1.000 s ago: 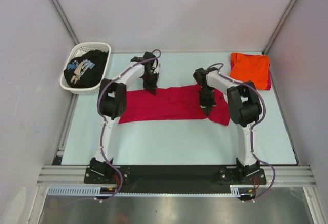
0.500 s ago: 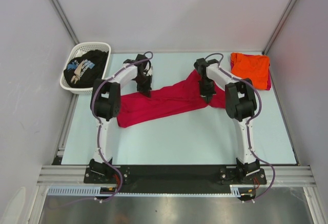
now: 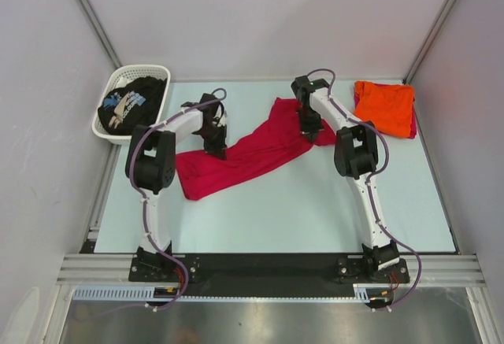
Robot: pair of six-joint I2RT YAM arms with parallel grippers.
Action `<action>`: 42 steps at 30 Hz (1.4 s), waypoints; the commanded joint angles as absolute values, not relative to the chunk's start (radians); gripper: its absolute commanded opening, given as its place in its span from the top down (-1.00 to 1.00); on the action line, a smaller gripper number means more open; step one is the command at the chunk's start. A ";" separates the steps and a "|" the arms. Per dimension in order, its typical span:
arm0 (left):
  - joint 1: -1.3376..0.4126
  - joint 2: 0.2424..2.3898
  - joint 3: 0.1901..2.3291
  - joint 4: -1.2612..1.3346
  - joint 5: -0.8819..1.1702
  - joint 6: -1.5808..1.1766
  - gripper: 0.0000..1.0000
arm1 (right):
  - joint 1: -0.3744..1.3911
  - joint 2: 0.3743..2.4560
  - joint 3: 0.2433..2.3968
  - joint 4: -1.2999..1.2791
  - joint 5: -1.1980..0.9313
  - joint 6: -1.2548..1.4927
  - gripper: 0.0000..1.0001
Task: Fold and stack the t-shirts
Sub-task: Rotate the tshirt 90 degrees
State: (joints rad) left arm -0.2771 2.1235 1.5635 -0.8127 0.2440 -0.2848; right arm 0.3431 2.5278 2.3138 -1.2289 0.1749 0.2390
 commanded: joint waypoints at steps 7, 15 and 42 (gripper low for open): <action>-0.408 2.114 1.437 -0.953 0.350 -0.324 0.99 | 0.353 2.586 2.369 -1.017 0.089 0.216 1.00; -0.471 2.123 1.609 -1.044 0.160 -0.296 1.00 | 0.393 2.499 2.361 -0.999 0.155 0.230 1.00; -0.312 1.844 1.465 -1.080 0.060 -0.192 -0.97 | 0.548 1.939 1.731 -1.022 -0.449 0.466 0.98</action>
State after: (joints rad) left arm -0.3504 1.9160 1.5826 -1.0477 0.1146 -0.2047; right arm 0.5083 1.9263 1.8565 -1.0267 -0.1532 0.3923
